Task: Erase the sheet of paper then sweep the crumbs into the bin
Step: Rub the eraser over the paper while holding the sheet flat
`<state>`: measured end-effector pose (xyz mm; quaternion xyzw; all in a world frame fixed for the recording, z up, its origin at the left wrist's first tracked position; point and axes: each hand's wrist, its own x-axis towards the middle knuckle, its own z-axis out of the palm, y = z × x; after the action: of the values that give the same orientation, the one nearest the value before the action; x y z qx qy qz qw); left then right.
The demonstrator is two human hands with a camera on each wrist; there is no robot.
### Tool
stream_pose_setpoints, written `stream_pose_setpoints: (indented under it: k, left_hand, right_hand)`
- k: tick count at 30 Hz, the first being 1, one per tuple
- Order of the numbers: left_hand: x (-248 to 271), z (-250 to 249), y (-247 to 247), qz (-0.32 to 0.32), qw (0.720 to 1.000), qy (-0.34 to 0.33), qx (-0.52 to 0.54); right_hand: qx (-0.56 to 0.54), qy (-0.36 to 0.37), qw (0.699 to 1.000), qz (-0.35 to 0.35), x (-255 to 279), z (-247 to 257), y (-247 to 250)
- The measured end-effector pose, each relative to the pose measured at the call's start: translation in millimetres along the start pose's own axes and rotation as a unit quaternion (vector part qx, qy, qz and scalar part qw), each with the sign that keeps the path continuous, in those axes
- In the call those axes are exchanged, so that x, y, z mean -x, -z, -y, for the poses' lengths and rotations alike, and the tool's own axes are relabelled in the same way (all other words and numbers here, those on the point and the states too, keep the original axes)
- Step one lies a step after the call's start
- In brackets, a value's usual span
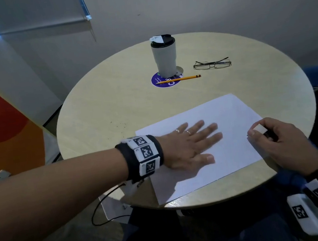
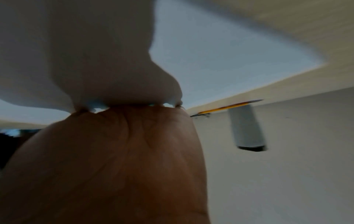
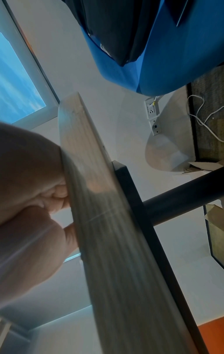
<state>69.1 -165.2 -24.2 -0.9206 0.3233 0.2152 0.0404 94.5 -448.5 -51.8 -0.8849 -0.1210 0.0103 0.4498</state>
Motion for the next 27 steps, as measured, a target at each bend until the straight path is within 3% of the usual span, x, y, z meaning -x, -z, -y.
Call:
stream_pose_setpoints:
  k: [7,9,13,14,16,20,22,24,27]
  left_hand:
    - [43,74,-10,0.008,0.965,0.259,0.035]
    - [50,67,-14,-0.009,0.972,0.234,0.013]
    - [61,23,-29,-0.019,0.998,-0.028,-0.053]
    - [64,19,-32,-0.012,0.997,-0.058,-0.049]
    - [71,28,-34,-0.015,0.998,-0.038,-0.04]
    - [86,74,-33,-0.016,0.981,0.188,-0.034]
    - [90,82,-30,-0.014,0.966,0.259,-0.011]
    - [88,72,-27,-0.031,0.972,0.231,-0.013]
    - [77,47,-28,-0.057,0.995,0.069,-0.04]
  right_hand:
    - [0.012,-0.006,1.0,0.005,-1,1,-2]
    - [0.011,-0.006,1.0,0.003,-1,0,-2]
    - [0.026,-0.001,1.0,0.001,0,2,-1]
    - [0.03,0.001,1.0,-0.001,0,3,-1]
    - [0.033,0.003,0.999,-0.002,0,3,-1]
    - [0.038,0.009,0.999,-0.008,1,3,-2]
    - [0.037,0.009,0.999,-0.009,2,5,-3]
    - [0.038,0.008,0.999,-0.01,2,6,-3]
    - [0.044,0.011,0.999,-0.009,3,6,-3]
